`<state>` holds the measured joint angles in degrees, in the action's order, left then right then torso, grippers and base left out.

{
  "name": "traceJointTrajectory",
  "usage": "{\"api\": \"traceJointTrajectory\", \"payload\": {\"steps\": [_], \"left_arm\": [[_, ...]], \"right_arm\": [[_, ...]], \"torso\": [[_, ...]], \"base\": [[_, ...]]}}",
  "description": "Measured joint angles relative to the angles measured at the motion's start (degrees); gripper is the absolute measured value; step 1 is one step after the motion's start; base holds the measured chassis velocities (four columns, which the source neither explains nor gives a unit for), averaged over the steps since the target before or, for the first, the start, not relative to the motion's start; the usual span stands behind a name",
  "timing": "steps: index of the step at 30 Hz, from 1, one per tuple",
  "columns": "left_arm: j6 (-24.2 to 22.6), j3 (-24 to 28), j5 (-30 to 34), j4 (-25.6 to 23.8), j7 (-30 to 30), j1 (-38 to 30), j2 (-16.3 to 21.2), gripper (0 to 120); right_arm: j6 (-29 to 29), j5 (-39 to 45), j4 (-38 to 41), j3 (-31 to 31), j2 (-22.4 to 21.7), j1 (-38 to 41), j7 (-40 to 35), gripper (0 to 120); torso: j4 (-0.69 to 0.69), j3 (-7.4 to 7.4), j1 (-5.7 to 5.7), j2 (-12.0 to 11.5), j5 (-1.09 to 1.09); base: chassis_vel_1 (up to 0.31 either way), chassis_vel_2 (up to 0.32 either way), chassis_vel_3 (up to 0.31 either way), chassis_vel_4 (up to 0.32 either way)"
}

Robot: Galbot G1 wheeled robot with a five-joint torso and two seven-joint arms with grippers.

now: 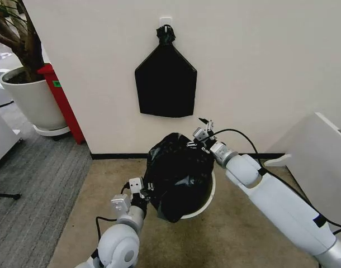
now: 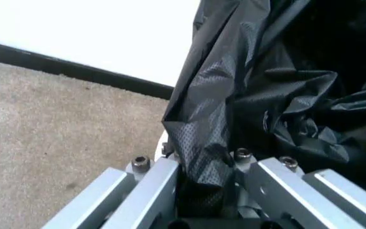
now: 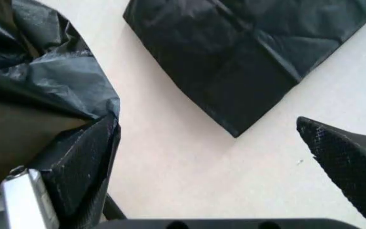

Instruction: Place the garbage bag over the trash bin.

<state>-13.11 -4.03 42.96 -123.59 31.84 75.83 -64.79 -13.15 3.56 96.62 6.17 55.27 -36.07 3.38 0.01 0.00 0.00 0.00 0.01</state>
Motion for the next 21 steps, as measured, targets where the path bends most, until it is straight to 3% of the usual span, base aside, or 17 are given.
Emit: {"api": "traceJointTrajectory", "payload": {"steps": [11,21], "left_arm": [[0.59,-1.37,0.19,-1.84,-0.43,-0.25,-0.1,1],[0.91,-1.74,0.6,-0.38,-0.05,-1.16,-0.51,1]], "right_arm": [[1.97,-0.15,-6.6,-0.54,-0.6,-0.55,0.74,100],[2.68,-0.19,-5.93,-1.27,-1.42,-1.58,0.8,100]], "torso": [[-0.02,0.0,0.0,0.0,0.0],[-0.02,0.01,0.0,0.0,0.0]], "base": [[0.0,0.0,0.0,0.0],[0.0,0.0,0.0,0.0]]}}
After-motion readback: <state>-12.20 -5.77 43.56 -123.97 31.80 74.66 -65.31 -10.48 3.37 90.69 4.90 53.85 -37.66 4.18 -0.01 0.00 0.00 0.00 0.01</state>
